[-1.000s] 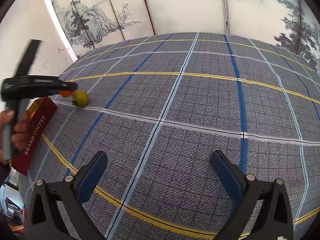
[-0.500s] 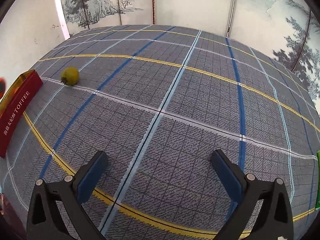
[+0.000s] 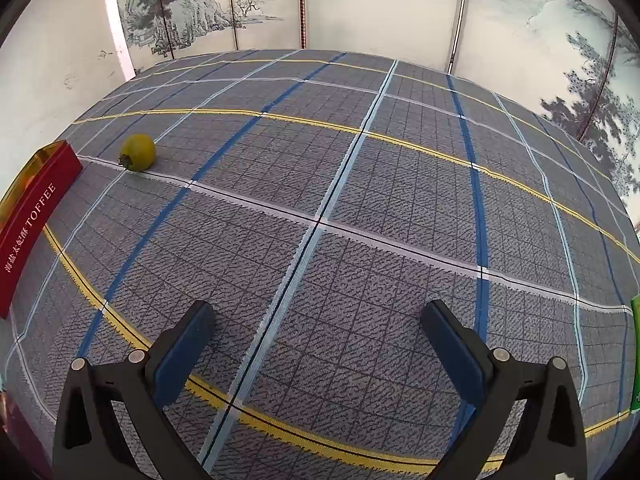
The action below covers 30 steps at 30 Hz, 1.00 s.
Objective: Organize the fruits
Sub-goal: 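Carry the orange over the tin and open the left gripper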
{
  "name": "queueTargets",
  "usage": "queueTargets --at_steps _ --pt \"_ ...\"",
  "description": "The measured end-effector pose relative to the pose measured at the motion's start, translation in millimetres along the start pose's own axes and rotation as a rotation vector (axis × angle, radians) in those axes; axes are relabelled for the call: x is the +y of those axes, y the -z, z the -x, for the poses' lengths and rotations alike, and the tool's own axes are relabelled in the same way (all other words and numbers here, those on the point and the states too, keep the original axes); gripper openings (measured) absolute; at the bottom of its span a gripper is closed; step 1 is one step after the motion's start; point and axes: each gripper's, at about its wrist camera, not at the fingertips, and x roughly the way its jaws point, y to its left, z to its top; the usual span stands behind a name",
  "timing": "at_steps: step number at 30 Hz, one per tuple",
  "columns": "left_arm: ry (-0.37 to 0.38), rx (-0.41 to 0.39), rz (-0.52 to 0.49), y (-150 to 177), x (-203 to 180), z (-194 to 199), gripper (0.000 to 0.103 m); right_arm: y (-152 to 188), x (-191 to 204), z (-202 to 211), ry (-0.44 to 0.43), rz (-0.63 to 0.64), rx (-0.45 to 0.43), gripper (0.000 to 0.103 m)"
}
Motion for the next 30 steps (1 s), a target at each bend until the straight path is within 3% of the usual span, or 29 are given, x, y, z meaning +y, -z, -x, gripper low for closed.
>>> queueTargets --at_steps 13,30 --pt "0.006 0.040 -0.002 9 14 -19 0.041 1 1 1 0.013 -0.019 0.000 0.103" --pt "-0.040 0.036 -0.116 11 -12 -44 0.041 1 2 1 0.016 -0.020 0.000 0.103"
